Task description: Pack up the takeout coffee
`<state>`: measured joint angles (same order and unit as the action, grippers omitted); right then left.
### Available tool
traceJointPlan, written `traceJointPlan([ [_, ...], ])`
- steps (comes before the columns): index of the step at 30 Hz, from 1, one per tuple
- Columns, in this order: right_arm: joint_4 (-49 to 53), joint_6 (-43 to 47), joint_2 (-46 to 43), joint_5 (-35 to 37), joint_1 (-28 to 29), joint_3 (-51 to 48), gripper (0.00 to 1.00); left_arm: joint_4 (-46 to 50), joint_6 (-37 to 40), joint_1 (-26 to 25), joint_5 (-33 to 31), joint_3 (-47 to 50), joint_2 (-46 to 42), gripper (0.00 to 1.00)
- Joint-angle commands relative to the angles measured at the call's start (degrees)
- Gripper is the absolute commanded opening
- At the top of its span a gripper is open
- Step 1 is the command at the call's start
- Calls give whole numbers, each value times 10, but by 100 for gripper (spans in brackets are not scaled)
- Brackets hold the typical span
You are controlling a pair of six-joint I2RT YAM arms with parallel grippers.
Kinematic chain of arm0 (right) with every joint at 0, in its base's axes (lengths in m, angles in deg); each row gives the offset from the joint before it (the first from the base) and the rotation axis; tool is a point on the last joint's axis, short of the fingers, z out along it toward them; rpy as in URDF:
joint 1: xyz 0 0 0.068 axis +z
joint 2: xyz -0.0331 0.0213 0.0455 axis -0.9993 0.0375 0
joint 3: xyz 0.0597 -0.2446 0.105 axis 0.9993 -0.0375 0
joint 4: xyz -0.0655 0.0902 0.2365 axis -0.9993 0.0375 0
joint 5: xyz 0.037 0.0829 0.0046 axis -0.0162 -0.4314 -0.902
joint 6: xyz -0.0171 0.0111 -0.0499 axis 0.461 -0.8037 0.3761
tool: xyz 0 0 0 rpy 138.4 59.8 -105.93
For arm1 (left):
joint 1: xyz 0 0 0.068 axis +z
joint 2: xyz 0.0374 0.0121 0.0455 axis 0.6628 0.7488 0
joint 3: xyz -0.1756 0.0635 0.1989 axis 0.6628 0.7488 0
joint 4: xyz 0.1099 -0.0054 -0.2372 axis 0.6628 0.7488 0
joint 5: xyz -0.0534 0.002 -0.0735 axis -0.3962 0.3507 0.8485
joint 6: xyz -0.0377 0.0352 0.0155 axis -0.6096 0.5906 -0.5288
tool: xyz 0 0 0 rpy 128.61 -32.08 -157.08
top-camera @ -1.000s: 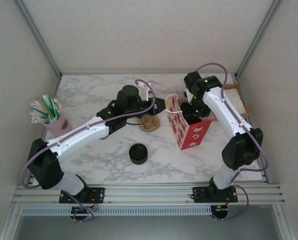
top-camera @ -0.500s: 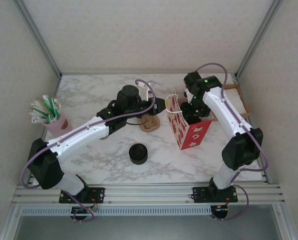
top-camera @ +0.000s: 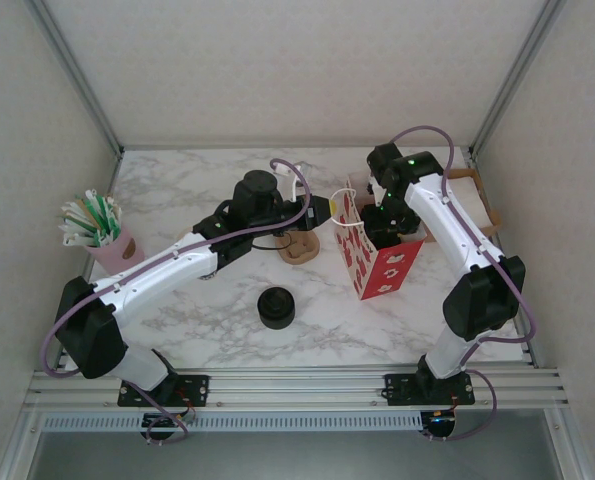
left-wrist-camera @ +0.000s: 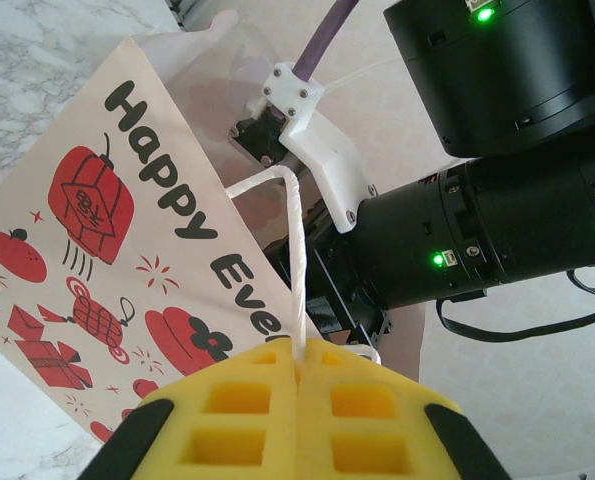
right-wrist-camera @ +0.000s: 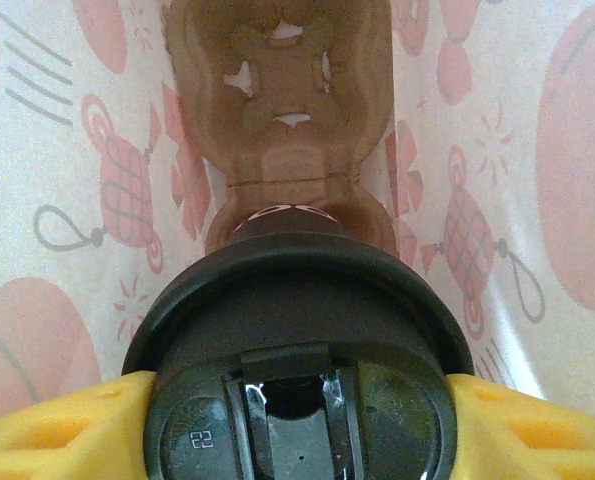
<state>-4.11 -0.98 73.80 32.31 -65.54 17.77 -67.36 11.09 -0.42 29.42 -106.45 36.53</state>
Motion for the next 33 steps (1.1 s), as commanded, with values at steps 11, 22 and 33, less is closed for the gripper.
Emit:
traceJointPlan([
  [11, 44, -3, 6, 6, -2, 14, 67, -2, 6, -6, -6, 1, -18, 2],
  [22, 42, -2, 9, 4, -2, 14, 67, -3, 5, -6, -6, 1, -20, 2],
  [33, 41, 0, 10, 5, -3, 14, 67, -3, 5, -6, -6, -1, -18, 2],
])
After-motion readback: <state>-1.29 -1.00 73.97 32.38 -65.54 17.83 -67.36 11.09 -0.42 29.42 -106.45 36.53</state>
